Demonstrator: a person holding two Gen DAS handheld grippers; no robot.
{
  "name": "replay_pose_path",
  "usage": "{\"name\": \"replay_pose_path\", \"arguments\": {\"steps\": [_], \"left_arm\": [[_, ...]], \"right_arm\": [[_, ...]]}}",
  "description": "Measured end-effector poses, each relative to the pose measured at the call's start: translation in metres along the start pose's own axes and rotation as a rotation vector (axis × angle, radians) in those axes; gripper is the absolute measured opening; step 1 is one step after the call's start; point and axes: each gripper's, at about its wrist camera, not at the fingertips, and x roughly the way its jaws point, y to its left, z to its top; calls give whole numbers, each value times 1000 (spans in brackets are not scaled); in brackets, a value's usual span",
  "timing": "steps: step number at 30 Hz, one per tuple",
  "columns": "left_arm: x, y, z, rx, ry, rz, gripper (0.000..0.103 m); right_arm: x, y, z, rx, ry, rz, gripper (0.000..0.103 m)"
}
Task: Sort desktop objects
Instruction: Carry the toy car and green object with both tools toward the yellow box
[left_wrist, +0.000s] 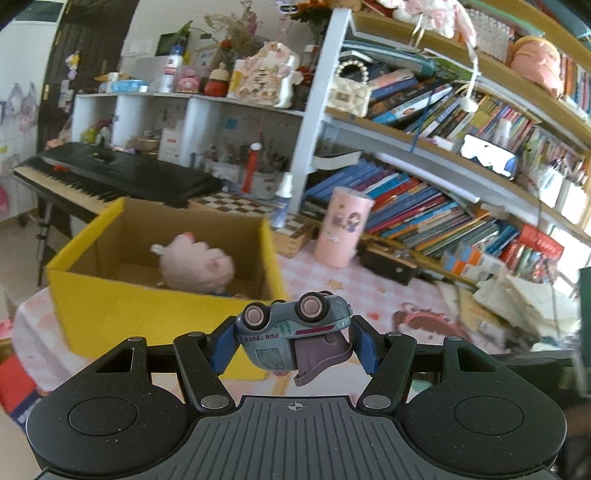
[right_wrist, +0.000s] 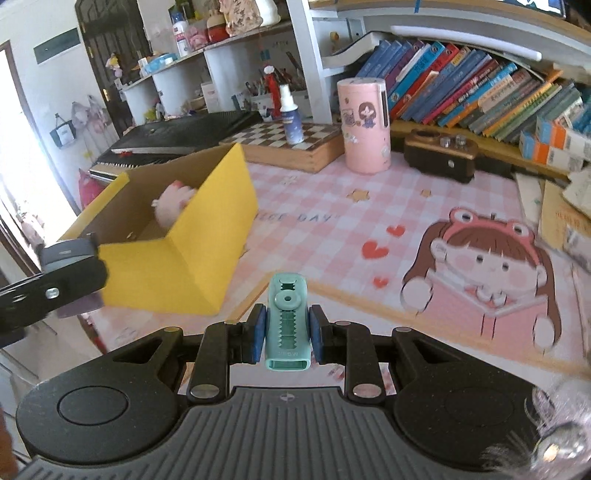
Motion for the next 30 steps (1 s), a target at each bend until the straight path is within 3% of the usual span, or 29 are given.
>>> {"name": "replay_pose_path", "arguments": {"steps": [3, 30], "left_arm": [[-6, 10, -4, 11, 17, 31, 64], [-76, 80, -51, 14, 125, 28, 64]], "right_arm": [[-8, 16, -10, 9, 4, -11, 23], [-33, 131, -89, -70, 120, 23, 23]]}}
